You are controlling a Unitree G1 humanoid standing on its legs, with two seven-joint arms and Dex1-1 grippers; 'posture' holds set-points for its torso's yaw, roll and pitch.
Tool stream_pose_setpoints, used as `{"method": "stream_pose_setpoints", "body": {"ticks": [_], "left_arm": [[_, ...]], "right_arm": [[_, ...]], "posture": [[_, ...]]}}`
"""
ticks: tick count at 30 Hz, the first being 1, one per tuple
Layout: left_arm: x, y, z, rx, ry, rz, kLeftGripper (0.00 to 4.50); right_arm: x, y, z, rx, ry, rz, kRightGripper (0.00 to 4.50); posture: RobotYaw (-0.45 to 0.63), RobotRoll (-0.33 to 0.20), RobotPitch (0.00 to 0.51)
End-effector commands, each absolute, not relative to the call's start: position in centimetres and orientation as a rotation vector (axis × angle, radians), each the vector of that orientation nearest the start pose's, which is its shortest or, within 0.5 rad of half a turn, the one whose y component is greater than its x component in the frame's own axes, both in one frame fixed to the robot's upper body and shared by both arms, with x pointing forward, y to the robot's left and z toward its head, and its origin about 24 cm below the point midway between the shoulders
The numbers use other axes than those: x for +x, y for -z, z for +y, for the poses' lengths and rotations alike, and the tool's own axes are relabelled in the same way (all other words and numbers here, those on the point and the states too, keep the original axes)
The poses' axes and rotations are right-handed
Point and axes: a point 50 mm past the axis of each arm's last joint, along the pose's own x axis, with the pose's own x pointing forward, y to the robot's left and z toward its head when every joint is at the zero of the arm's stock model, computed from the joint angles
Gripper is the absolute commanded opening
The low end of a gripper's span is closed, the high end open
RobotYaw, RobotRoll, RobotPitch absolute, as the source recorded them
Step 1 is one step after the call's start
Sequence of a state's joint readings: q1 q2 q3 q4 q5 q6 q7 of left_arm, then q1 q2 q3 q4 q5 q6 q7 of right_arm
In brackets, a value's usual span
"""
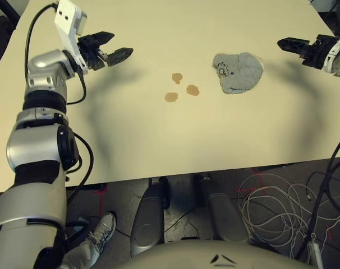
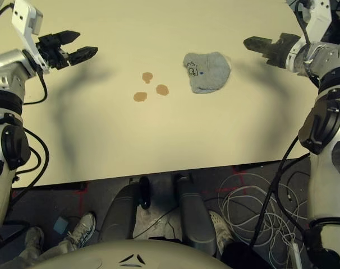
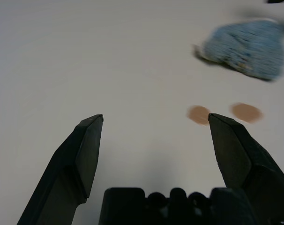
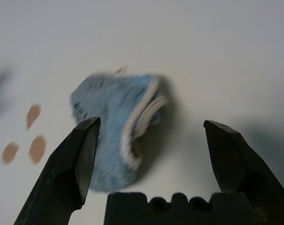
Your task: Wipe the water off the table with a rag.
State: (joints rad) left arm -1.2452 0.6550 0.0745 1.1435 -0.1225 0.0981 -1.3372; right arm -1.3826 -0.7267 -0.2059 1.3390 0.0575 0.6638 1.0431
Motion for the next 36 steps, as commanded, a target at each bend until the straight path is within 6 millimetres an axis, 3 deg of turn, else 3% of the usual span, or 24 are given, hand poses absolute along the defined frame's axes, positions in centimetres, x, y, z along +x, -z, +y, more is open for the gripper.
{"method": "stream_pose_setpoints", "body": {"ticks": [1,12,18,24,36], "left_arm": [[37.4,-24.5,23.8,0.233,1.102,0.139,4.5],[36.4,-23.1,23.3,0.246,1.205,0.229,4.5],[35.8,-22.7,23.1,0.243,1.222,0.246,4.5],[35.4,-22.3,23.0,0.238,1.222,0.249,4.5],[35.3,-22.1,22.8,0.236,1.222,0.258,4.5]], "right_arm": [[37.5,-21.9,-26.8,0.273,-0.654,0.497,4.48],[38.3,-19.3,-24.0,0.277,-0.711,0.558,4.48],[38.8,-18.7,-22.0,0.281,-0.75,0.561,4.48],[39.3,-18.2,-21.2,0.257,-0.726,0.543,4.48],[38.0,-22.1,-26.3,0.14,-0.65,0.513,4.48]], "posture": [[-0.03,0.0,0.281],[0.0,0.0,0.298],[0.02,0.0,0.307],[0.03,0.0,0.311],[0.0,0.0,0.307]]}}
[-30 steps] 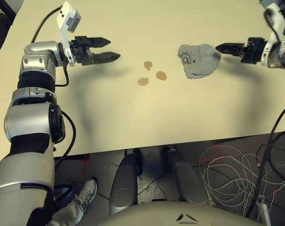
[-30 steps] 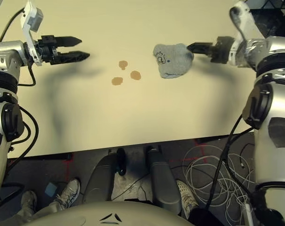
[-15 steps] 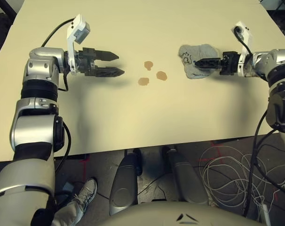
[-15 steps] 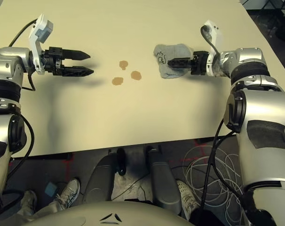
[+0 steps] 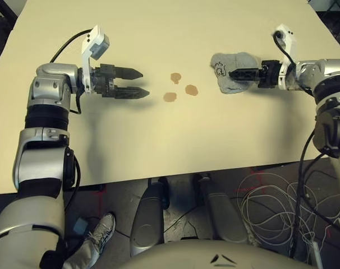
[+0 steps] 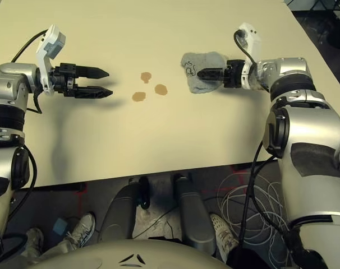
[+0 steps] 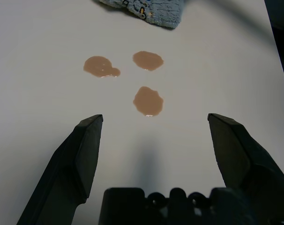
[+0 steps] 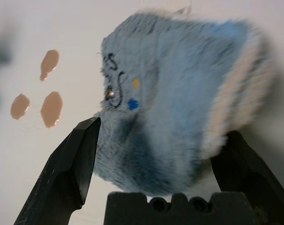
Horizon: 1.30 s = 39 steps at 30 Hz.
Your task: Wipe the water off the table with a rag.
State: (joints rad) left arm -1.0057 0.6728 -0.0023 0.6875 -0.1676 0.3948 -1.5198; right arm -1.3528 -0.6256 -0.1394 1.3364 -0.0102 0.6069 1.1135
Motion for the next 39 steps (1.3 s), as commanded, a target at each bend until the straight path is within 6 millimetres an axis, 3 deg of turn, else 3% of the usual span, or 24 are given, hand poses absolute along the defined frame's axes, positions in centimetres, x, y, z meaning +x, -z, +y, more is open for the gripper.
{"method": "stream_pose_setpoints", "body": {"ticks": [1,5,8,18,28,31,39], "left_arm": [[35.3,-22.0,22.8,0.236,1.222,0.259,4.5],[35.4,-22.0,22.8,0.238,1.22,0.255,4.5],[35.4,-21.9,22.7,0.235,1.219,0.255,4.5],[35.0,-22.1,23.1,0.236,1.211,0.259,4.5],[34.4,-22.0,23.8,0.24,1.184,0.275,4.5],[34.5,-21.9,23.6,0.237,1.183,0.276,4.5],[34.8,-21.5,22.8,0.227,1.198,0.268,4.5]], "right_arm": [[37.8,-22.2,-26.6,0.132,-0.644,0.519,4.48],[37.4,-22.1,-28.2,0.117,-0.572,0.525,4.48],[37.5,-21.2,-28.0,0.145,-0.556,0.526,4.48],[38.6,-17.2,-24.3,0.216,-0.602,0.567,4.48],[39.3,-17.4,-21.5,0.259,-0.682,0.546,4.48],[39.4,-17.6,-21.0,0.251,-0.694,0.538,3.88],[39.6,-18.5,-21.3,0.296,-0.674,0.467,0.9]], "posture": [[0.0,0.0,0.307],[0.0,0.0,0.304],[0.0,0.0,0.3],[0.07,0.0,0.309],[0.09,0.0,0.311],[0.09,0.0,0.31],[0.06,0.0,0.303]]}}
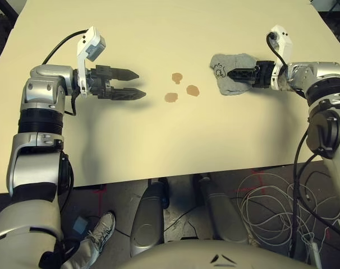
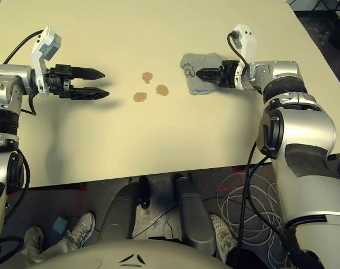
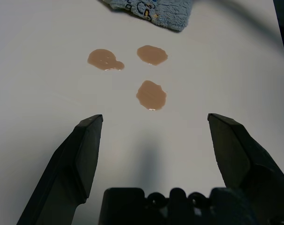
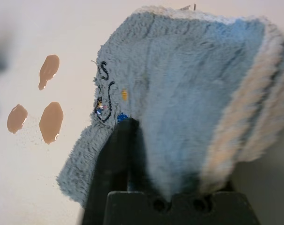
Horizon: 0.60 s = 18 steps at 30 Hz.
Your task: Wipe the water off the table with a rag.
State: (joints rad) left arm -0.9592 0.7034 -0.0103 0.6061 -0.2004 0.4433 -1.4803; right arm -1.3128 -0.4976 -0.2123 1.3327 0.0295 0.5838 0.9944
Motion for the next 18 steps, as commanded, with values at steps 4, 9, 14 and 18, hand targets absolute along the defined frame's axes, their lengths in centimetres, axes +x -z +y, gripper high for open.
{"method": "stream_pose_setpoints", "body": {"ticks": [4,9,14,18], "left_arm": [[34.8,-21.4,22.4,0.22,1.211,0.26,4.5],[34.7,-21.2,22.3,0.213,1.243,0.269,4.5],[34.7,-21.5,22.5,0.264,1.272,0.291,4.5],[34.8,-22.3,23.0,0.33,1.27,0.288,4.5]], "right_arm": [[40.1,-20.6,-21.8,0.318,-0.643,0.348,0.05],[40.8,-25.6,-20.4,0.294,-0.67,0.145,0.05],[40.7,-28.1,-16.4,0.258,-0.803,0.152,0.05],[39.7,-27.3,-12.2,0.256,-0.922,0.215,0.05]], "posture": [[0.05,0.0,0.303],[0.03,0.0,0.302],[-0.03,0.0,0.295],[-0.04,0.0,0.296]]}}
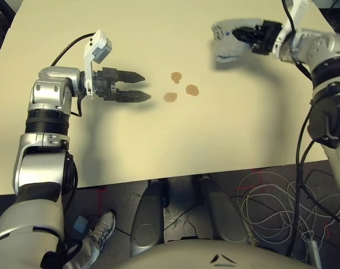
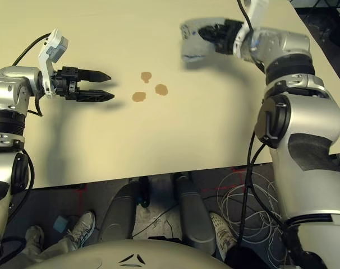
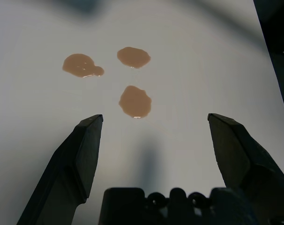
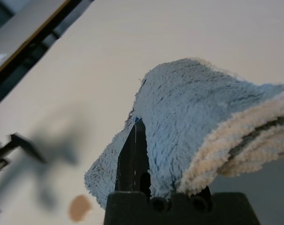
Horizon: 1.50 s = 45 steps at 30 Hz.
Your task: Wipe the water off the table with a rag.
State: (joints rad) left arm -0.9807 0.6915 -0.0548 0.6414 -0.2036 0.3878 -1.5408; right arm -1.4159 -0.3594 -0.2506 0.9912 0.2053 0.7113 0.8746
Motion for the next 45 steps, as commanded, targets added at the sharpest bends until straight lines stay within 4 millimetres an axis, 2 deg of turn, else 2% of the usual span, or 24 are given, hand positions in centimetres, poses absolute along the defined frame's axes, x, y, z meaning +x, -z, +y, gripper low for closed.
{"method": "stream_pose_setpoints", "body": {"ticks": [1,4,9,16,21,25,29,38,42,45], "left_arm": [[34.8,-22.5,23.1,0.339,1.271,0.289,4.5],[34.6,-23.1,23.8,0.401,1.259,0.306,4.5],[34.4,-24.1,24.7,0.436,1.228,0.295,4.5],[34.2,-23.3,25.2,0.42,1.216,0.317,4.5],[34.4,-22.6,24.9,0.399,1.218,0.318,4.5],[34.8,-22.5,24.2,0.381,1.222,0.281,4.5],[35.0,-22.5,23.6,0.372,1.23,0.263,4.5],[35.1,-21.9,23.1,0.361,1.245,0.262,4.5],[35.2,-21.7,23.0,0.358,1.249,0.263,4.5],[35.1,-21.6,23.0,0.354,1.25,0.264,4.5]], "right_arm": [[39.4,-27.1,-11.6,0.259,-0.936,0.224,0.05],[38.2,-25.8,-9.3,0.269,-0.992,0.268,0.05],[36.8,-24.4,-7.2,0.271,-1.041,0.311,0.05],[35.1,-23.4,-4.5,0.264,-1.122,0.351,0.05],[34.6,-22.2,-3.2,0.23,-1.141,0.353,0.05],[35.2,-21.1,-2.7,0.196,-1.075,0.329,0.05],[35.5,-20.3,-2.8,0.1,-1.024,0.324,0.05],[36.0,-18.9,-5.3,-0.123,-0.897,0.344,0.05],[36.1,-18.3,-7.2,-0.17,-0.856,0.374,0.05],[36.2,-18.0,-9.6,-0.203,-0.802,0.407,0.05]], "posture": [[-0.04,0.0,0.296],[-0.03,0.0,0.298],[-0.01,0.0,0.301],[0.0,0.0,0.304],[-0.01,0.0,0.305],[-0.02,0.0,0.309],[-0.02,0.0,0.309],[-0.04,0.0,0.298],[-0.04,0.0,0.298],[-0.04,0.0,0.299]]}}
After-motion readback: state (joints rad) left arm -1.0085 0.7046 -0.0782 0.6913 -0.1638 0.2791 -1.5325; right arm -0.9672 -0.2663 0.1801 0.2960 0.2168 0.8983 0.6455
